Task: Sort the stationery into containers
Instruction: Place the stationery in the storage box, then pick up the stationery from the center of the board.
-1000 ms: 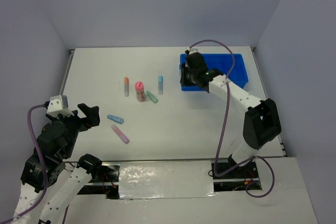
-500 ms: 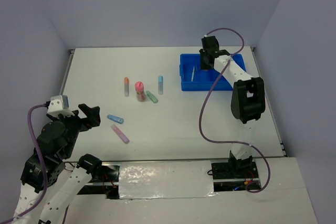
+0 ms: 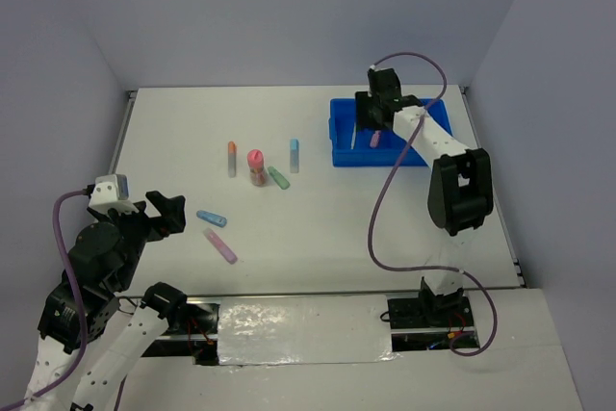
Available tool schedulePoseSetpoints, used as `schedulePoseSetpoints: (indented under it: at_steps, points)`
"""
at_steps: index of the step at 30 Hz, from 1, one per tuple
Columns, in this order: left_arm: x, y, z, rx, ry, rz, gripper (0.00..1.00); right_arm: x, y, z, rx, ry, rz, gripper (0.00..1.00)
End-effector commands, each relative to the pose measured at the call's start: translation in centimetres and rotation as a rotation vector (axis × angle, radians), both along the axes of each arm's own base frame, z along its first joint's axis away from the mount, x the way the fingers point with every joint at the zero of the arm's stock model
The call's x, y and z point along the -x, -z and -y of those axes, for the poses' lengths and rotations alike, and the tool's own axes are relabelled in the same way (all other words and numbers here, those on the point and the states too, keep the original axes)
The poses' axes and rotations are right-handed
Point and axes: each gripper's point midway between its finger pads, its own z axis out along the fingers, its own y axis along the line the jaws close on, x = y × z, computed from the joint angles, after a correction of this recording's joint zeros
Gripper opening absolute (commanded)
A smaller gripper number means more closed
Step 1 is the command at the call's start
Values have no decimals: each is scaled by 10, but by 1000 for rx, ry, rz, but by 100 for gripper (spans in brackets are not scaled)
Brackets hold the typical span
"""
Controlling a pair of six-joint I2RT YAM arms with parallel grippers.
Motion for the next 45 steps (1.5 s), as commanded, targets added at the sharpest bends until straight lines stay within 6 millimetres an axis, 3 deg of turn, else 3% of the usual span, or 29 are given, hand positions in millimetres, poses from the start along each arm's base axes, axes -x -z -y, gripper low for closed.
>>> schedulePoseSetpoints:
  at_steps: [1,2,3,5,6,9,14,20,24,32,33,34,40,42,43,44,45]
  points:
    - [-4,-12,1,6,1,47,99,18,-78,-64,-112,-163,200,68]
    - [-4,-13,0,8,-3,50,99,43,-63,-103,-127,-283,173,67]
    - [-4,-12,-1,8,-12,49,99,51,-64,-128,-142,-365,197,67]
    - [-4,-12,-2,11,-19,48,99,75,-46,-164,-128,-467,168,67]
    - [-4,-11,-2,9,-19,44,99,90,-42,-193,-121,-529,168,66]
    - [-5,-11,-1,6,-14,39,99,107,-5,-233,-109,-601,98,64]
    - [-6,-10,0,3,-9,36,99,125,21,-266,-105,-698,93,63]
    - [-8,-8,2,-1,0,26,99,121,44,-276,-79,-717,72,63]
    - [-8,-9,3,0,7,30,99,116,75,-278,-39,-722,17,63]
    - [-7,-9,4,-2,10,31,99,101,90,-278,7,-680,19,60]
    - [-7,-10,4,1,10,34,99,101,92,-276,17,-673,18,57]
    - [-7,-10,4,1,10,35,99,101,92,-274,21,-670,18,45]
    - [-6,-11,3,5,10,44,99,122,97,-264,-13,-663,-25,22]
    - [-5,-11,3,5,10,44,99,132,90,-261,-48,-669,-17,18]
    - [-5,-11,3,4,10,42,99,134,70,-263,-88,-660,21,18]
    - [-5,-11,3,5,10,44,99,143,75,-256,-94,-655,6,18]
    - [-5,-11,3,5,10,44,99,146,66,-254,-115,-651,24,18]
